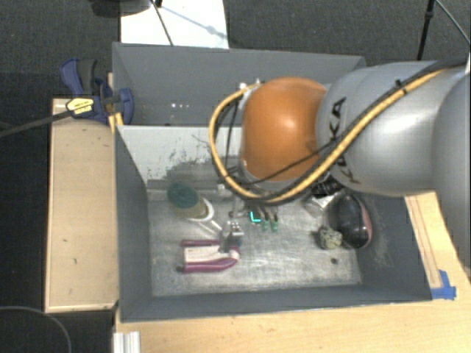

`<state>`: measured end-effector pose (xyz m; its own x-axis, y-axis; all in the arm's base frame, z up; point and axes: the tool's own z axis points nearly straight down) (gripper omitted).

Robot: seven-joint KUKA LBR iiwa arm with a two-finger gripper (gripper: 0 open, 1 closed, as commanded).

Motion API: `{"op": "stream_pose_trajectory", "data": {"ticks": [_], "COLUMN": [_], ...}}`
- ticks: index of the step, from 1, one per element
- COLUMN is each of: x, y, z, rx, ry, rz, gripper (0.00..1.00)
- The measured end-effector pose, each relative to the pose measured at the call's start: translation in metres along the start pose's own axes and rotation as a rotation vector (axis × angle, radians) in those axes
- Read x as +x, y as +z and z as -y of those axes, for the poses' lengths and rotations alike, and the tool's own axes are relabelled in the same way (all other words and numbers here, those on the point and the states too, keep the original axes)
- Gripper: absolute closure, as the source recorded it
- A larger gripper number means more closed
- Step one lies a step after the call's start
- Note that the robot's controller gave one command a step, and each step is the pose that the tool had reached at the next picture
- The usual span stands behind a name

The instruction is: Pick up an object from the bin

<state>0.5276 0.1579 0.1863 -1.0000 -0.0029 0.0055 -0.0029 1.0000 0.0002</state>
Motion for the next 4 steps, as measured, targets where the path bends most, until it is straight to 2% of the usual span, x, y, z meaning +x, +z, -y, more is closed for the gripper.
{"op": "stream_pose_trajectory", "data": {"ticks": [1, 2, 3, 4], "x": [-0.01, -0.009, 0.02, 0.021], "y": [0.084, 0.089, 0.109, 0.11], "z": [-0.003, -0.01, -0.025, -0.021], "rx": [-0.003, -0.009, 0.0, 0.004], "ry": [-0.121, -0.337, -0.822, -0.815], "rz": [0.024, 0.031, 0.013, 0.0], "gripper": [0.0, 0.0, 0.0, 1.0]}}
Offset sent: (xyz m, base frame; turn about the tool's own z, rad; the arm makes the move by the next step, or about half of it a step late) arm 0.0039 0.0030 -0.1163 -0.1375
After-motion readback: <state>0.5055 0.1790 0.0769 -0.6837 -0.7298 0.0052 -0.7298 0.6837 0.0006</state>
